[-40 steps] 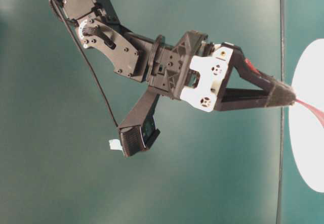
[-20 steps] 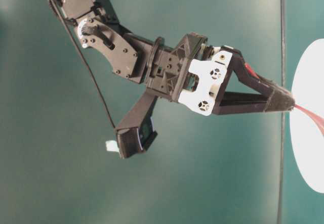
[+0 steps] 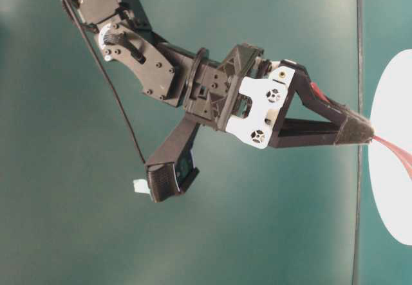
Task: Scoop the yellow hexagonal prism block from the bowl with a spoon using the right arm.
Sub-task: 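Tilt the spoon up to cradle the yellow block in its bowl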
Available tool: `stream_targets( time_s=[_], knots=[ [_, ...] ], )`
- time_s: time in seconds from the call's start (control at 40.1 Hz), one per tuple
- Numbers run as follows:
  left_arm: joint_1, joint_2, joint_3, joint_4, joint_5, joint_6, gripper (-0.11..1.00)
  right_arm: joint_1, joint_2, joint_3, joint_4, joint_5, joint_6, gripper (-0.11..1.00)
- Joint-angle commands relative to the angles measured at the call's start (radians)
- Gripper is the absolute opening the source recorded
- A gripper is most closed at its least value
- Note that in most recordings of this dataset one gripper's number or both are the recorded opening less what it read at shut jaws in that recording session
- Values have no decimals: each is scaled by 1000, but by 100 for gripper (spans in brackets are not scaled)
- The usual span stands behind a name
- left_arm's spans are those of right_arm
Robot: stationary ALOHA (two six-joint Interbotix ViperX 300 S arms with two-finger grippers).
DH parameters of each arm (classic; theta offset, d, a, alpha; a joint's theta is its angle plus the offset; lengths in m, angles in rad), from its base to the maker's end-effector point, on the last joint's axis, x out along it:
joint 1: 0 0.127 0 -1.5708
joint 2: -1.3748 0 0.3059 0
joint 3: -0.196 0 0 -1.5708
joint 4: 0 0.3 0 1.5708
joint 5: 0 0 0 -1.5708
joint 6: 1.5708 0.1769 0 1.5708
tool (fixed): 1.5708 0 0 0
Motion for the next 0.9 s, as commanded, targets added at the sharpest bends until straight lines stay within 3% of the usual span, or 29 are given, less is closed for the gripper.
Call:
stream_targets(
  time_s=[0.0,0.498,0.872],
  knots=[
    [2,3,-31,2,-5,-2,0,2,-15,-25,-2,-5,-2,24],
    [3,3,-31,2,2,-2,0,2,-20,-15,-17,-43,-2,24],
    [3,3,-31,2,5,0,0,2,-57,55,-20,-132,0,24]
  ],
)
